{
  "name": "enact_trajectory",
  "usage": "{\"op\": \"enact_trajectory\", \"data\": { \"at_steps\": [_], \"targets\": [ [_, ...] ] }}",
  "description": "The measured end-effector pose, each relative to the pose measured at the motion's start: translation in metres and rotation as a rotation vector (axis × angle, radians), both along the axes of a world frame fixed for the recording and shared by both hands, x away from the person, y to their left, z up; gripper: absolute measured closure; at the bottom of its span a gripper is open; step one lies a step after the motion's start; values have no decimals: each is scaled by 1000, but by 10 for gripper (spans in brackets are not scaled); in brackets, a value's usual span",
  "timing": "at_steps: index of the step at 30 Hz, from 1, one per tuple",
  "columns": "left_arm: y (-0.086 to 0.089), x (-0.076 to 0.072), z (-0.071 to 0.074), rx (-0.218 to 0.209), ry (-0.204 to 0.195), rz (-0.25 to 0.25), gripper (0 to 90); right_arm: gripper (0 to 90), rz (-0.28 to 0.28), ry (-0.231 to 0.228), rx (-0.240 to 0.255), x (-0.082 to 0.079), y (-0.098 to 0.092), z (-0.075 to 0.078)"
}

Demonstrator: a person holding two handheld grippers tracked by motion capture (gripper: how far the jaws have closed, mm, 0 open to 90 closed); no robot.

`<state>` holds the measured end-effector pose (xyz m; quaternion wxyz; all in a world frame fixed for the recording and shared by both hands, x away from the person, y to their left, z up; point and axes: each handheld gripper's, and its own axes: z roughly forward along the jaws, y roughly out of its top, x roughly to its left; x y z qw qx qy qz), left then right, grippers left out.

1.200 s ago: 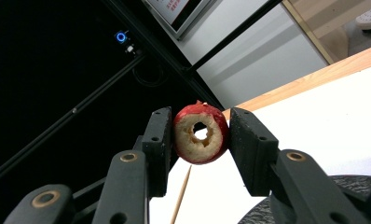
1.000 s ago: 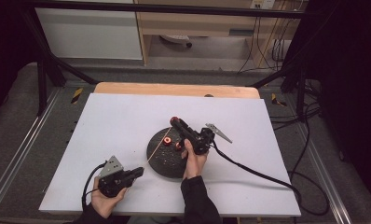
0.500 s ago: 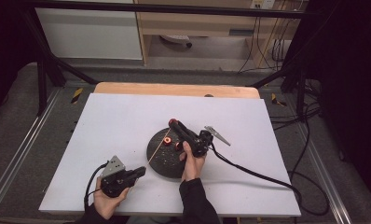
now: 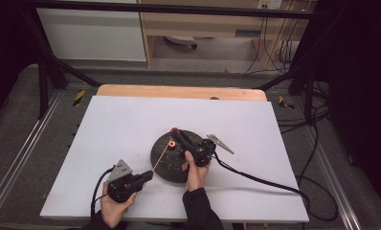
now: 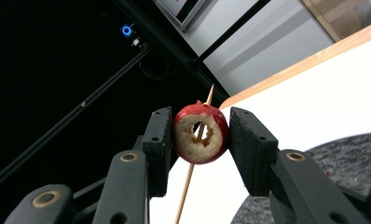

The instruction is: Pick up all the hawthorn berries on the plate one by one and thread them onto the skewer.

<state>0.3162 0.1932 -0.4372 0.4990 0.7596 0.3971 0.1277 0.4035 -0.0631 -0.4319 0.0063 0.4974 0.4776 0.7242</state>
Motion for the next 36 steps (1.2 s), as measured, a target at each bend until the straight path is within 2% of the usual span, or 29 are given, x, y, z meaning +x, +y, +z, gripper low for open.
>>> {"op": "enact_trajectory", "data": {
  "at_steps": [12,14,25,36],
  "targets": [
    [-5,4,1,-7,8,3,881,607,59,29,-46,-14,5,-8],
    [-6,4,0,-11,13,1,882,607,56,23,-60,-17,6,-10],
    [-11,7,2,-11,9,-5,882,607,100,42,-88,-32,11,-18],
    [-17,11,3,-14,15,-9,882,605,162,59,-146,-43,15,-25]
  ]
}}
